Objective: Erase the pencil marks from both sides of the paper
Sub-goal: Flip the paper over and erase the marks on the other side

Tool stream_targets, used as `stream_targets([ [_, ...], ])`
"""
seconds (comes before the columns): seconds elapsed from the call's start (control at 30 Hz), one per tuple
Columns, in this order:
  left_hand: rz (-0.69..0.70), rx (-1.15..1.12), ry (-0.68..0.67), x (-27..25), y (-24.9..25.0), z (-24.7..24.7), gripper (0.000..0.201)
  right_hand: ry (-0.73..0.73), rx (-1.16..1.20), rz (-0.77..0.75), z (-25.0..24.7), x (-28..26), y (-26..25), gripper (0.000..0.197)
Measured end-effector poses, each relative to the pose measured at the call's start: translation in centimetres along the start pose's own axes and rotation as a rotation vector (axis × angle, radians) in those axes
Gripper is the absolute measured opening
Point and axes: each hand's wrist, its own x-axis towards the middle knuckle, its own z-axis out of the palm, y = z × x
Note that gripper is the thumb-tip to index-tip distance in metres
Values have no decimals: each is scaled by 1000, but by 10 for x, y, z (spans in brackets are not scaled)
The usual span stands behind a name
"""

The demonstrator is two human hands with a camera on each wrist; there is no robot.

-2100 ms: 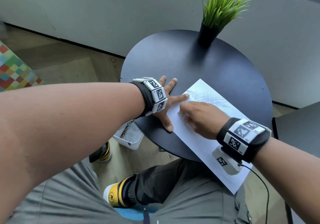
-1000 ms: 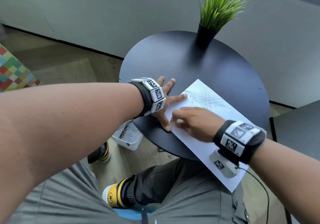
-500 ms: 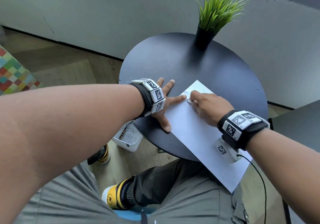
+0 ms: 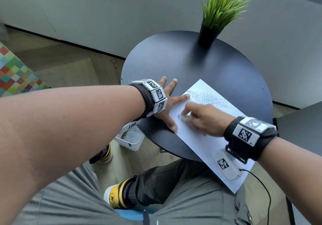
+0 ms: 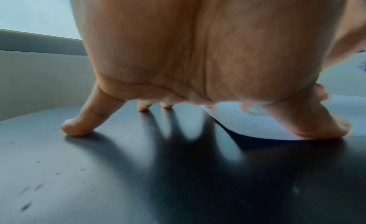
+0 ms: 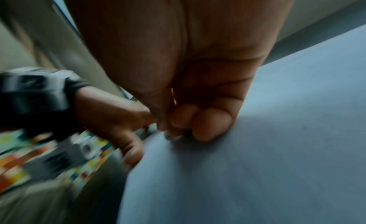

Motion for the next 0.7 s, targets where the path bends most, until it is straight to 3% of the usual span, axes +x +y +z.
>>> stream_targets([
  [0.03,-1,5,2,0,1,0,134,-50,-47,-47,5,-3,-4,17],
  [0.1,-2,8,1,-1,1,-1,133,17,-119,-70,1,1,-2,20],
  [0.2,5,5,16,0,0,0,133,223,-18,104,-16,12,14,19],
  [0.23,6,9,18,0,-1,0,134,211,-16,109,-16,11,14,18],
  [0.37,0,12,4,1,0,1,136,-72,-75,-46,-3,-1,-5,19],
  [0.4,2,11,4,1,0,1,136,-62,-85,-57,-6,1,-5,20],
  [0.53,6,5,9,1,-1,0,135,230,-66,93,-18,13,12,21],
  [0.7,1,7,-23,-3,0,-5,135,-63,-177,-132,6,-6,-5,15],
])
